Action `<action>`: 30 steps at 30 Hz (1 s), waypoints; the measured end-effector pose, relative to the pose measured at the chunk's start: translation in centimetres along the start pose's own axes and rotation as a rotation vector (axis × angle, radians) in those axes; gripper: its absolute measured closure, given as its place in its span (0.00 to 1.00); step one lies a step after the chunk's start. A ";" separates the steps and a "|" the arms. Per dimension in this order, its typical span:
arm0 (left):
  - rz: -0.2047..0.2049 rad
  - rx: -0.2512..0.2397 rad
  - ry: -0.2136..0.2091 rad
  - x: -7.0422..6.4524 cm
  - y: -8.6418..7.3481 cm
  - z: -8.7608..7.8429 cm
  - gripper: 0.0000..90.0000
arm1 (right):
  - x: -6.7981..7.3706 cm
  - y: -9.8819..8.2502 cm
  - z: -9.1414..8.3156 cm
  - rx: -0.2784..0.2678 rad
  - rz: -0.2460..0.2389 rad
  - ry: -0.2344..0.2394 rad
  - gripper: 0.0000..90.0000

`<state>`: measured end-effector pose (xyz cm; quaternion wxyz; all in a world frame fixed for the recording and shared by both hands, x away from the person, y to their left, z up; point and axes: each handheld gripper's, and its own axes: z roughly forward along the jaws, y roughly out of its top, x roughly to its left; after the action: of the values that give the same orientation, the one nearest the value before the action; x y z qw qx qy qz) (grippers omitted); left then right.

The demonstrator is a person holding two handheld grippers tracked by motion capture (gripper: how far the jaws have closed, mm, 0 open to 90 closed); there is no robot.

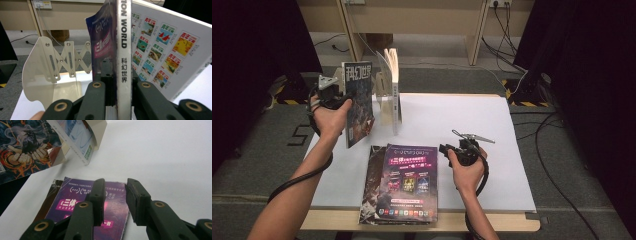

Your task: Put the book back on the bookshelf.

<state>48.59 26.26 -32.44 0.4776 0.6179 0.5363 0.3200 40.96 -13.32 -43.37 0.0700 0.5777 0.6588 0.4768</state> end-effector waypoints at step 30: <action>0.018 -0.096 0.066 0.1 0.9 3.7 0.91 | -0.3 -0.4 0.3 0.015 -0.004 -0.008 0.76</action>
<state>52.34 25.49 -32.84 0.4861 0.5881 0.5301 0.3697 40.98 -13.38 -43.94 0.0692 0.5786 0.6634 0.4695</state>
